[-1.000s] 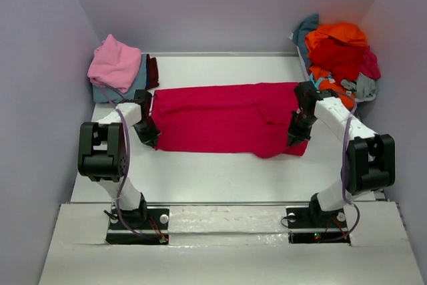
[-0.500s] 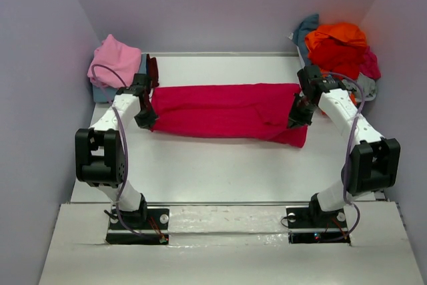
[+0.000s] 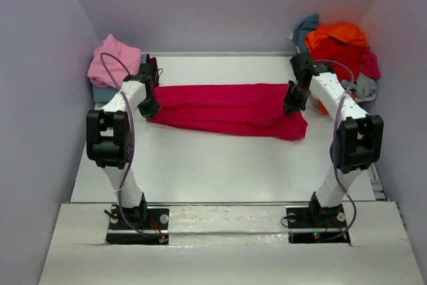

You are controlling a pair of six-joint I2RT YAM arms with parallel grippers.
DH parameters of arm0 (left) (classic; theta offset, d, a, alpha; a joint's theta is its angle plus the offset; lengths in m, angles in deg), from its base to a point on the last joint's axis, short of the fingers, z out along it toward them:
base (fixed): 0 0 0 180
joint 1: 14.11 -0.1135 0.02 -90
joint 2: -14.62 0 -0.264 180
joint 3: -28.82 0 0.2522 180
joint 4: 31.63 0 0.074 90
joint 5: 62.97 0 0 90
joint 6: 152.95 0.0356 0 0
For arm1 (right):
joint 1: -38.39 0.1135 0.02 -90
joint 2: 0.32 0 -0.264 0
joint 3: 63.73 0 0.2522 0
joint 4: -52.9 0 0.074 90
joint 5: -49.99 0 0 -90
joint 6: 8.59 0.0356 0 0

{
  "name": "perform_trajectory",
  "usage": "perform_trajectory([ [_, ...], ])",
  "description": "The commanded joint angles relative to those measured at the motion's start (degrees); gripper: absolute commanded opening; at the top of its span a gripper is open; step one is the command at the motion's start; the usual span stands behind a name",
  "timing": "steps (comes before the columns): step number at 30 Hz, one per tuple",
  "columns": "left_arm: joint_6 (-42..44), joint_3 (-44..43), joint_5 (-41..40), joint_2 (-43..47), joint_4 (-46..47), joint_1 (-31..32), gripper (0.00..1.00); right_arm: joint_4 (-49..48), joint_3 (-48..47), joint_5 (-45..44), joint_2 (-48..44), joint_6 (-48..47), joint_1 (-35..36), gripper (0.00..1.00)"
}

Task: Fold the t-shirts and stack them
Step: Fold the other side of the tshirt into a rectangle

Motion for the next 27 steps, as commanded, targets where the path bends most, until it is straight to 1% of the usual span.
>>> perform_trajectory([
  [1,0.3,-5.7,-3.1,-2.1,-1.1,0.0,0.06,-1.6,-5.3,-2.7,2.5,0.0,0.5,0.07],
  [10,0.1,-16.9,-4.3,-8.7,-4.2,0.0,0.06,1.2,-17.6,-4.3,10.4,0.8,0.5,0.07],
  [15,-0.1,-21.2,-4.8,-11.5,-5.2,0.0,0.06,3.3,-24.7,-4.7,14.6,0.7,0.5,0.07],
  [16,0.0,-21.4,-4.9,-12.0,-5.3,0.0,0.06,4.5,-27.6,-4.8,16.5,0.4,0.5,0.07],
  [18,0.0,-22.1,-5.1,-12.8,-5.7,0.0,0.06,5.0,-29.9,-4.9,17.3,0.3,0.5,0.07],
  [20,0.0,-22.6,-5.2,-13.7,-5.7,0.0,0.06,5.3,-32.2,-4.9,20.1,0.2,0.5,0.07],
  [24,0.0,-23.3,-5.3,-15.6,-5.8,0.0,0.06,6.1,-35.5,-4.7,24.1,-0.3,0.5,0.07],
  [27,0.2,-23.4,-5.3,-16.6,-5.9,0.0,0.06,5.4,-35.6,-4.3,25.3,-0.4,0.5,0.07],
])
